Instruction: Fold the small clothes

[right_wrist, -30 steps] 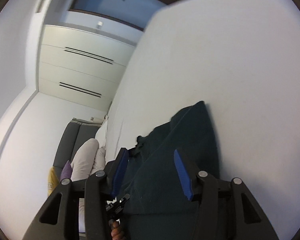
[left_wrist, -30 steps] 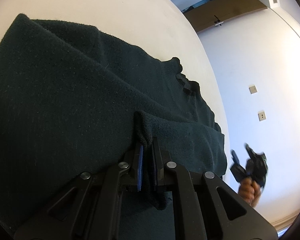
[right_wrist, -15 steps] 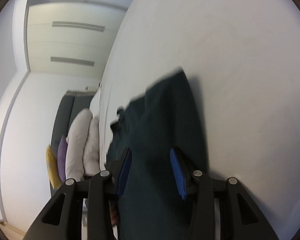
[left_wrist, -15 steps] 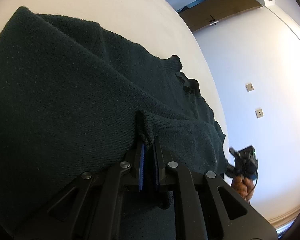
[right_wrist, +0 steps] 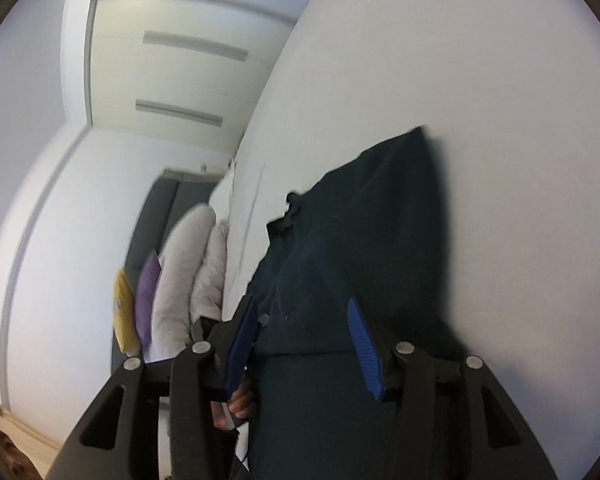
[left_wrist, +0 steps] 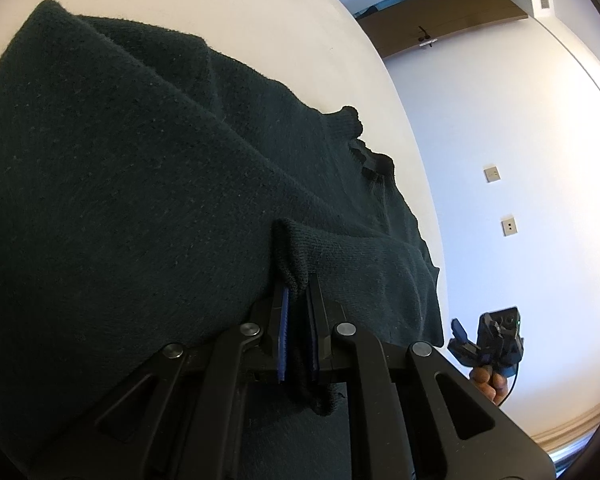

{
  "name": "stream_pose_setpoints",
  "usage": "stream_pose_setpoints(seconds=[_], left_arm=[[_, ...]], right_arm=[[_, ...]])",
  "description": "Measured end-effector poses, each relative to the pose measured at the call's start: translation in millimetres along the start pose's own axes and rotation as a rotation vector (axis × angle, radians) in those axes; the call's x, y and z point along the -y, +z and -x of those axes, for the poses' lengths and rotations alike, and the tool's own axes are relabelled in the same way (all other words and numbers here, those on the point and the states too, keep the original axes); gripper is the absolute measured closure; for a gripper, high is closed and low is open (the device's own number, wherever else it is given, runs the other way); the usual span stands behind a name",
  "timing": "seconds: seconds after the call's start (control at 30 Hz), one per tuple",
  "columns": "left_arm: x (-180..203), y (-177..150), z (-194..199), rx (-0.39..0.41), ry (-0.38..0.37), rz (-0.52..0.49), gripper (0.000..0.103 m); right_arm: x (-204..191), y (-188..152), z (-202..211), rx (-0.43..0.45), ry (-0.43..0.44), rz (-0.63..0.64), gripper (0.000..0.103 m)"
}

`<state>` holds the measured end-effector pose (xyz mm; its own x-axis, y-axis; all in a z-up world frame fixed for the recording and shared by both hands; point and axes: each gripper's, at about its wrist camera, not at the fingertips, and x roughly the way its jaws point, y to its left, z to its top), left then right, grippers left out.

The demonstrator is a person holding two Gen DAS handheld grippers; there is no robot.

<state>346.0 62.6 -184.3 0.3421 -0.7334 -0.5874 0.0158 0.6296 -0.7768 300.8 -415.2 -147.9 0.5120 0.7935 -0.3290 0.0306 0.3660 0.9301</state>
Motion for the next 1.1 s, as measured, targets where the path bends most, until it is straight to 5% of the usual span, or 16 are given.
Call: stream_pose_setpoints(seconds=[0.17, 0.23, 0.33, 0.6, 0.67, 0.7, 0.83, 0.9, 1.0, 1.1], left_arm=[[3.6, 0.5, 4.9, -0.014, 0.017, -0.005, 0.094], [3.2, 0.1, 7.8, -0.016, 0.021, -0.011, 0.094], [1.0, 0.4, 8.5, -0.021, 0.009, -0.012, 0.093], [-9.6, 0.8, 9.5, -0.02, -0.041, 0.012, 0.093], [-12.4, 0.8, 9.9, -0.02, -0.055, 0.025, 0.093], [-12.9, 0.7, 9.7, -0.019, -0.058, 0.025, 0.093], [-14.4, -0.6, 11.4, -0.011, -0.064, 0.024, 0.093], [-14.2, -0.4, 11.2, -0.013, -0.063, 0.026, 0.093], [-14.5, -0.3, 11.6, -0.016, -0.061, 0.027, 0.093], [-15.4, 0.0, 12.9, -0.016, -0.065, 0.03, 0.093]], right_arm=[[20.5, 24.2, -46.9, -0.044, -0.099, -0.041, 0.054], [40.4, 39.0, -46.4, -0.008, -0.09, -0.088, 0.08], [66.8, 58.8, -38.6, 0.068, -0.12, -0.155, 0.103], [67.1, 94.0, -19.7, 0.17, -0.21, -0.128, 0.103], [59.5, 89.8, -4.8, 0.211, -0.215, -0.126, 0.09], [56.5, 86.1, -2.1, 0.21, -0.19, -0.123, 0.07], [17.6, 46.7, -10.4, 0.072, -0.049, 0.003, 0.061], [8.5, 28.0, -24.3, 0.004, -0.045, 0.031, 0.059], [8.5, 8.8, -44.0, -0.046, -0.101, 0.076, 0.059], [34.2, 14.0, -40.8, -0.014, -0.115, 0.004, 0.082]])
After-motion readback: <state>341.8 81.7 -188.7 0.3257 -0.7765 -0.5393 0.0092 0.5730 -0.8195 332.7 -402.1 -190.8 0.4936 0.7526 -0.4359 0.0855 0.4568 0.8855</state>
